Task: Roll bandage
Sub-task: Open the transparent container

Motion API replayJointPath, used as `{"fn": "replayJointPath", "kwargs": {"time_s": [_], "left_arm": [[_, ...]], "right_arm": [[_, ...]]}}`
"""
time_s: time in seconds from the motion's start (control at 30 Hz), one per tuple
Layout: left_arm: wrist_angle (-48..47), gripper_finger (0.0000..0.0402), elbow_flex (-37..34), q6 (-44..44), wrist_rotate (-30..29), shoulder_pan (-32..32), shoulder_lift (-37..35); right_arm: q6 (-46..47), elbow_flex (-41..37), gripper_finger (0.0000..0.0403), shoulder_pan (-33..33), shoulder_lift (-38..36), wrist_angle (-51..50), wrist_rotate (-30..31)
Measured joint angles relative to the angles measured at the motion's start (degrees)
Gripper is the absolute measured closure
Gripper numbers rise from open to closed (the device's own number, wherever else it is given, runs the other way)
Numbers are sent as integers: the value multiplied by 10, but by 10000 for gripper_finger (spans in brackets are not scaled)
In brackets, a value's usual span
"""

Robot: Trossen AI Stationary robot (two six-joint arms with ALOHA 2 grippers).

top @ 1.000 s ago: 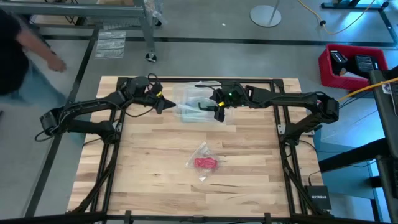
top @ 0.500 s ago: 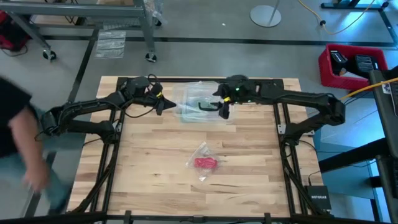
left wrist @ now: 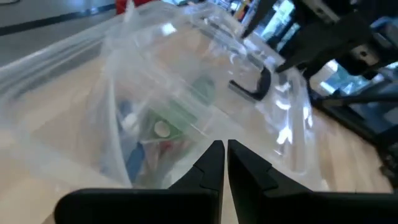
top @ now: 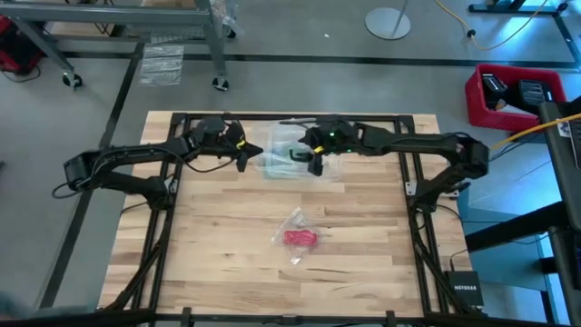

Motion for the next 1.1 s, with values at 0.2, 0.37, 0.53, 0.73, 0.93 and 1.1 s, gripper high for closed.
{"fn": "replayJointPath", "kwargs": {"time_s": [0.2,0.37,0.53,0.73,0.93,1.1], "left_arm": [[-31,390,1,23,-36,-8,20],[-59,390,2,25,-52,-8,14],[-58,390,1,25,-54,-8,10],[-57,390,1,25,-53,-8,10],[-57,390,0,25,-54,-8,10],[-56,390,0,41,-55,-8,8]], "right_arm": [[-9,0,180,0,21,-17,29],[-9,0,180,0,12,-68,52],[-7,3,180,0,6,-124,62],[11,3,180,1,-14,-179,62],[15,-1,180,0,-48,-198,63],[23,0,180,0,-73,-192,62]]}}
